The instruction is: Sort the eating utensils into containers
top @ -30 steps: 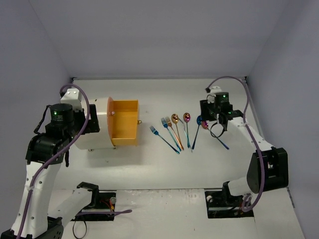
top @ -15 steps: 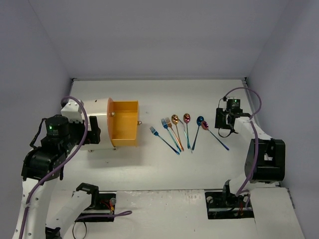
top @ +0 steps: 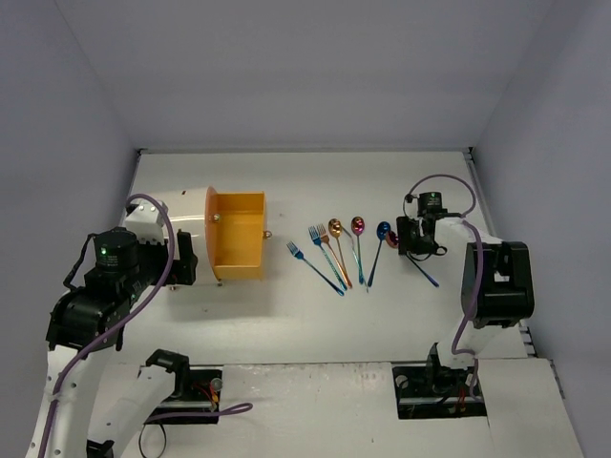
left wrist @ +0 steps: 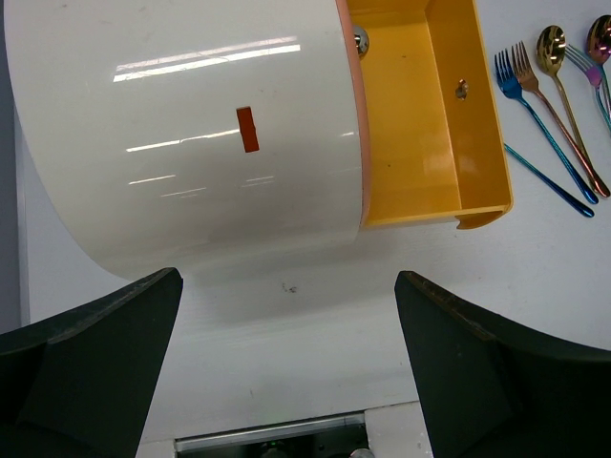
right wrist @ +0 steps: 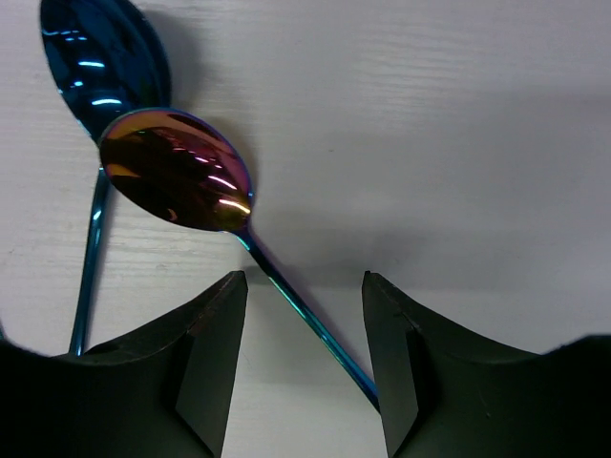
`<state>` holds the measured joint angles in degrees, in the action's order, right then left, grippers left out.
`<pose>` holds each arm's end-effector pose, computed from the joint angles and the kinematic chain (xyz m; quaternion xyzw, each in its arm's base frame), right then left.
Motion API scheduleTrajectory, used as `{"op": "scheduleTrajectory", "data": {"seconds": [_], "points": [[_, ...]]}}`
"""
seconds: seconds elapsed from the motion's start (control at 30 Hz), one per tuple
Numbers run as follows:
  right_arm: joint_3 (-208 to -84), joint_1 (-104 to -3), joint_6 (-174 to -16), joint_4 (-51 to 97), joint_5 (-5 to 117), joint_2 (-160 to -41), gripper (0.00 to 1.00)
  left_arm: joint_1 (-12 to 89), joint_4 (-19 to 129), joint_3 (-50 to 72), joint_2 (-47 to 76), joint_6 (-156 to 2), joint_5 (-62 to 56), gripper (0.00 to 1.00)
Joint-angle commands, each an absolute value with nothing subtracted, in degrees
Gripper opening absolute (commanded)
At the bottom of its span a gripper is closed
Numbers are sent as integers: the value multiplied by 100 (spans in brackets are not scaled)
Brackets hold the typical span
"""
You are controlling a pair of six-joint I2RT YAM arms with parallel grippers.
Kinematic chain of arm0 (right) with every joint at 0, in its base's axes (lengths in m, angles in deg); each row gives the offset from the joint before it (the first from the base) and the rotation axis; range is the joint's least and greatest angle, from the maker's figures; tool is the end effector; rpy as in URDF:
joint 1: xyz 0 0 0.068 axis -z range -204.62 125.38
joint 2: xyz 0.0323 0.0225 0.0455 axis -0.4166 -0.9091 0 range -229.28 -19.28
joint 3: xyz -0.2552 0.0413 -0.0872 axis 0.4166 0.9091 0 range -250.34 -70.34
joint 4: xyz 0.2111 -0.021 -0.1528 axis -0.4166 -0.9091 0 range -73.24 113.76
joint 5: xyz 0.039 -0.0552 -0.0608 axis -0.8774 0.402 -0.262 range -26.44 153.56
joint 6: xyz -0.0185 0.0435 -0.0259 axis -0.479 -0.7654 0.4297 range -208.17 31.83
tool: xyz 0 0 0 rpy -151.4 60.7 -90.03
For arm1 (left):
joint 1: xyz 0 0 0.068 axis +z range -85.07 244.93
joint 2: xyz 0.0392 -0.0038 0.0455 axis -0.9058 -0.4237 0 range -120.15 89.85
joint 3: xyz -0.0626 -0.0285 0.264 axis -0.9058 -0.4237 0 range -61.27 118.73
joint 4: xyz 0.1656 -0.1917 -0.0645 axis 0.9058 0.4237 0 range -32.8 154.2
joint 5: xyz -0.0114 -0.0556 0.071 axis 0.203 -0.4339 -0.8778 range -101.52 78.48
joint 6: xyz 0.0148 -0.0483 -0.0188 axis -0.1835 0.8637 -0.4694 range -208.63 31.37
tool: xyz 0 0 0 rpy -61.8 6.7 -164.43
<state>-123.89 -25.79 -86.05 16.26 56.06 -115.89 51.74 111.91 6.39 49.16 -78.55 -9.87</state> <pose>0.3396 0.0116 0.1680 -0.0490 0.9383 0.0587 0.3373 0.1049 -0.0256 0.3992 0.0307 0.8554 -0.1163 0.5038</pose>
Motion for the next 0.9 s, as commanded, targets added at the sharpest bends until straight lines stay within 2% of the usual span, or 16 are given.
{"op": "scheduleTrajectory", "data": {"seconds": [0.0, 0.13, 0.33, 0.5, 0.57, 0.77, 0.87], "points": [[-12664, -2793, -8518, 1585, 5746, -11633, 49, 5131, 10959, 685, 4871, -7873, -987, 93], [-12718, -2968, -8527, 1559, 5887, -11759, 46, 5131, 10959, 711, 4845, -7878, -1020, 93], [-12806, -2988, -8715, 1482, 6210, -11958, 19, 5139, 10950, 718, 4821, -7861, -1068, 93], [-12819, -2856, -8817, 1442, 6354, -11900, 4, 5139, 10950, 765, 4797, -7896, -1100, 93], [-12843, -2831, -8817, 1409, 6539, -11851, 0, 5131, 10958, 782, 4749, -7896, -1100, 93], [-13067, -2859, -8738, 1227, 6693, -11506, 0, 5138, 10913, 885, 4613, -7850, -1100, 93], [-13452, -2970, -8790, 1131, 6531, -10956, 0, 5139, 10912, 1029, 4500, -7834, -1100, 93]]}}
